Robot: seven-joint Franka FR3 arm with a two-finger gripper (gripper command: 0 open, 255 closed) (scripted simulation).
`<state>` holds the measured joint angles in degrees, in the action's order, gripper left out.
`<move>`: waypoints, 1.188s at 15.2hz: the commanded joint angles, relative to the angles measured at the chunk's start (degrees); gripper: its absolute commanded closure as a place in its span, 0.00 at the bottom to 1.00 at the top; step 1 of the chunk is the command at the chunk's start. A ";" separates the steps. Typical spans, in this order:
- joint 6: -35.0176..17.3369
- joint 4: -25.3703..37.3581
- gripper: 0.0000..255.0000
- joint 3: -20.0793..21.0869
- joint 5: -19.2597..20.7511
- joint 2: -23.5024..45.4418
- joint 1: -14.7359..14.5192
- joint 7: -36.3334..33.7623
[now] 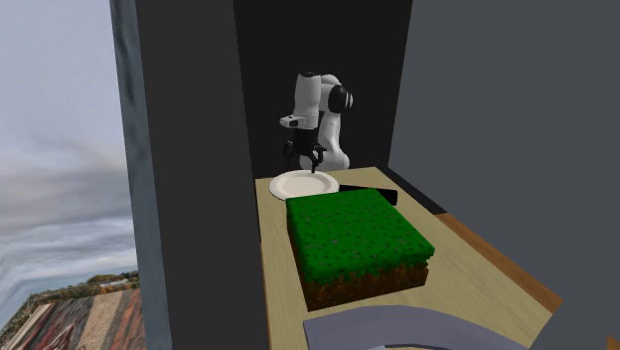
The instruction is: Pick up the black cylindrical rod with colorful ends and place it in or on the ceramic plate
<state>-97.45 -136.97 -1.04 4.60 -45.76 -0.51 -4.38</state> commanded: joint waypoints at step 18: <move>6.61 21.98 0.00 32.07 -17.64 17.34 16.02 -77.97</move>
<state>-90.71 -116.96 28.97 -12.56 -30.39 14.28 -76.68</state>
